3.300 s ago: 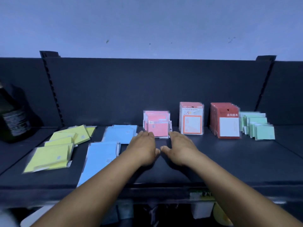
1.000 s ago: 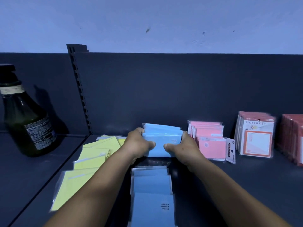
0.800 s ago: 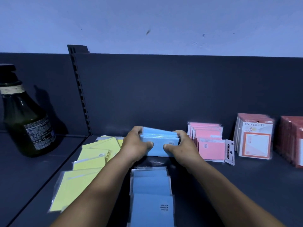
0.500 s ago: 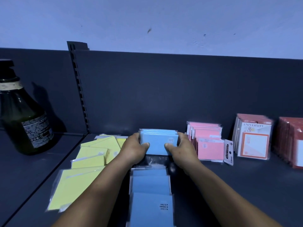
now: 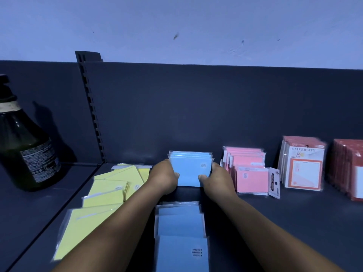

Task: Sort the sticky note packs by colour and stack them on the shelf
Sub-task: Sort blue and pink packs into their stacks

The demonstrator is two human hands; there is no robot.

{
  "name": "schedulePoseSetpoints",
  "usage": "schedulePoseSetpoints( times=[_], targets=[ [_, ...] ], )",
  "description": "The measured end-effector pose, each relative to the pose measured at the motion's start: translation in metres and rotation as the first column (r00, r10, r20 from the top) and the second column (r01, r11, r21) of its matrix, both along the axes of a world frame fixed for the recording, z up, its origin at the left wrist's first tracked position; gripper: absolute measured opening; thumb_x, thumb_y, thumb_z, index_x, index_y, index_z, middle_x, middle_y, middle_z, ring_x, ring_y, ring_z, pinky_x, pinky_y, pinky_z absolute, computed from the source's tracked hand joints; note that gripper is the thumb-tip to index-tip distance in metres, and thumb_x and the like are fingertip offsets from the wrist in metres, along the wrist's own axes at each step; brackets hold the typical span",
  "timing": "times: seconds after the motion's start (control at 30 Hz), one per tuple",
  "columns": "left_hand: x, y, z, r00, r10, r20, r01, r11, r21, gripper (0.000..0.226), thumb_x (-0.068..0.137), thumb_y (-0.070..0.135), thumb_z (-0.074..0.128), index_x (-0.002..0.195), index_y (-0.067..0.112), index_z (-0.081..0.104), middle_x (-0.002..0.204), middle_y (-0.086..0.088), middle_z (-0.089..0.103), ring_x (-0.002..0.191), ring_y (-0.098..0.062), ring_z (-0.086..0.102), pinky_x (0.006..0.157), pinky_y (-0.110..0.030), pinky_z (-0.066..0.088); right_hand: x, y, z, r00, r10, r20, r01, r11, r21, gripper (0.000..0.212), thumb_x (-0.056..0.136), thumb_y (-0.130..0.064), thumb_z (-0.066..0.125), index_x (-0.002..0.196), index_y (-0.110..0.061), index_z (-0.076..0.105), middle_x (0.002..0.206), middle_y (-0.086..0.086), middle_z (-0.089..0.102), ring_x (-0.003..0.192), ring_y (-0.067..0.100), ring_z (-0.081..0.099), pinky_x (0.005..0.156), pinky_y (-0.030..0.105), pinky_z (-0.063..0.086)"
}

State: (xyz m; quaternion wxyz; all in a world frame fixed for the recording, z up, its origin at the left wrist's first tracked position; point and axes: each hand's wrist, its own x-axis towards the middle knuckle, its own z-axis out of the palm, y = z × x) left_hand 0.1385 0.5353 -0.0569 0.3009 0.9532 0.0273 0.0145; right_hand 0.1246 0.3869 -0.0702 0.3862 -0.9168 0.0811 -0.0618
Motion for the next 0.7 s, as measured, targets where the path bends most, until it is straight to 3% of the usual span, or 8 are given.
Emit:
schedulePoseSetpoints(
  times=[0.2, 0.4, 0.7],
  targets=[
    [0.018, -0.01, -0.001, 0.998, -0.001, 0.067, -0.001, 0.999, 0.036, 0.02, 0.094, 0.019, 0.053, 0.108, 0.005, 0.056, 0.107, -0.009, 0.064, 0.09, -0.025, 0.058, 0.074, -0.028, 0.044, 0.015, 0.001, 0.004, 0.997, -0.08, 0.003, 0.08, 0.997, -0.017, 0.025, 0.091, -0.016, 0.056, 0.114, -0.006, 0.053, 0.112, 0.009, 0.064, 0.098, 0.027, 0.06, 0.075, 0.027, 0.044],
    [0.026, -0.009, 0.001, 0.995, -0.02, 0.098, 0.015, 0.998, 0.055, 0.013, 0.092, 0.02, 0.055, 0.091, 0.007, 0.056, 0.09, -0.006, 0.061, 0.08, -0.024, 0.055, 0.069, -0.029, 0.043, 0.021, 0.001, 0.004, 0.995, -0.096, 0.029, 0.096, 0.995, -0.002, 0.027, 0.092, -0.015, 0.055, 0.117, -0.005, 0.052, 0.114, 0.01, 0.064, 0.102, 0.028, 0.061, 0.079, 0.028, 0.046],
    [0.023, -0.008, -0.001, 0.996, -0.032, 0.087, 0.03, 0.999, 0.033, 0.017, 0.089, 0.02, 0.059, 0.099, 0.006, 0.059, 0.097, -0.01, 0.066, 0.087, -0.027, 0.061, 0.077, -0.034, 0.051, 0.018, 0.0, 0.009, 0.997, -0.073, -0.014, 0.072, 0.996, -0.051, 0.034, 0.094, -0.014, 0.053, 0.126, -0.004, 0.046, 0.121, 0.013, 0.061, 0.109, 0.03, 0.059, 0.082, 0.028, 0.043]
  ],
)
